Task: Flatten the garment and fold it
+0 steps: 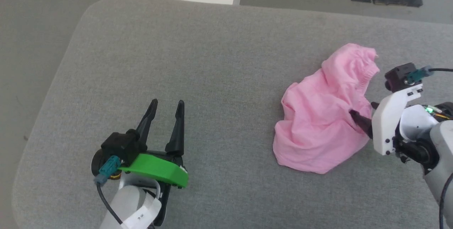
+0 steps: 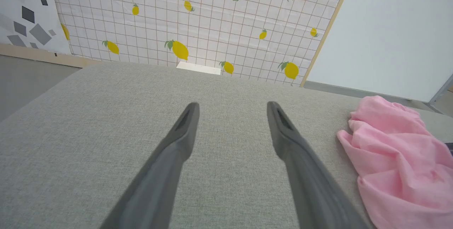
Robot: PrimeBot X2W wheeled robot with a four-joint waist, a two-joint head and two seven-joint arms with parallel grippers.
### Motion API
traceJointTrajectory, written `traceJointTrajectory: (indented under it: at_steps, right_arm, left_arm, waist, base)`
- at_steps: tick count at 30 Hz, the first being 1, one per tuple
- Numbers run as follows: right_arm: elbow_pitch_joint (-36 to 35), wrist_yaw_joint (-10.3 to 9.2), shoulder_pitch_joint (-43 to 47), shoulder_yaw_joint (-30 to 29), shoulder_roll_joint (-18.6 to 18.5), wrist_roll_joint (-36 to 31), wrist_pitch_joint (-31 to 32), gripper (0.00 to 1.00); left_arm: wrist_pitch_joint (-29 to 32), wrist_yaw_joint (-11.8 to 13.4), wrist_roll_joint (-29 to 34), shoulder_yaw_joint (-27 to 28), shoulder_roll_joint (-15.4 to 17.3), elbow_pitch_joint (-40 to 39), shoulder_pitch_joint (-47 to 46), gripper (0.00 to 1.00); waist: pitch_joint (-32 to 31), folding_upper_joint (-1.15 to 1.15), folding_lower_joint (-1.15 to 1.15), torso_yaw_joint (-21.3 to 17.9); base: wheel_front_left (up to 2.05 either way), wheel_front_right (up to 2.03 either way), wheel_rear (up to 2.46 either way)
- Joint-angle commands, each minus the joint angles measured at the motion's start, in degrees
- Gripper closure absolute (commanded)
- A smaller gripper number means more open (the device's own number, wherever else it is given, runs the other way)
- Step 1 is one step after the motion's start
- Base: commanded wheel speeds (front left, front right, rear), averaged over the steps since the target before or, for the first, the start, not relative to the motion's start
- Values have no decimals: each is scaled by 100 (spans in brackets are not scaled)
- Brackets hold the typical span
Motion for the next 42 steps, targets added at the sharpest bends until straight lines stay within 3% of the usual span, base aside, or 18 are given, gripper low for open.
traceJointTrajectory:
  at_steps: [1,2,3,5,14,22,26,33,34,35,36,42]
  right_arm:
    - [65,-9,-60,90,7,92,76,0]
    - [105,-9,-56,143,15,140,128,0]
    - [141,-9,-51,193,37,208,166,53]
    - [177,-9,-63,257,41,281,93,100]
    - [-210,-9,-70,57,-113,124,-471,100]
    - [-1022,-9,833,-1199,-327,-275,-126,100]
    - [-1162,-9,1556,-2077,-175,-492,87,100]
    - [-961,-9,2453,-3520,596,-1028,-100,100]
    - [-941,-9,2508,-3669,763,-1158,-201,68]
    - [-947,-9,2533,-3750,875,-1236,-294,29]
    - [-956,-9,2545,-3859,1033,-1304,-467,0]
    - [-1184,-9,2664,-4209,1636,-1880,-1699,0]
  left_arm:
    - [-26,-30,-33,4,-30,1,-88,0]
    - [-26,-33,-37,3,-32,6,-99,0]
    - [-26,-34,-42,6,-36,10,-110,0]
    - [-26,-36,-47,19,-41,20,-119,0]
    - [-26,-20,59,106,-37,102,-25,0]
    - [-26,-4,108,148,-18,126,106,0]
    - [-26,-5,111,138,-19,163,136,0]
    - [-26,6,113,145,12,268,163,0]
    - [-26,8,115,143,24,290,169,0]
    - [-26,9,118,138,35,310,175,0]
    - [-26,11,119,136,49,333,182,0]
    - [-11,28,111,129,120,426,268,0]
  waist:
    - [142,44,0,115]
    - [165,44,0,127]
    - [187,44,0,134]
    - [206,44,0,132]
    - [-121,44,0,-126]
    - [-334,44,0,-377]
    - [-367,44,0,-425]
    - [-381,44,0,-458]
    - [-386,44,0,-468]
    - [-394,44,0,-475]
    - [-412,44,0,-484]
    - [-604,44,0,-521]
  base:
    - [0,0,0]
    - [0,0,0]
    - [0,0,0]
    - [0,0,0]
    - [0,0,0]
    - [0,0,0]
    - [0,0,0]
    - [0,0,0]
    - [0,0,0]
    - [0,0,0]
    - [0,0,0]
    - [0,0,0]
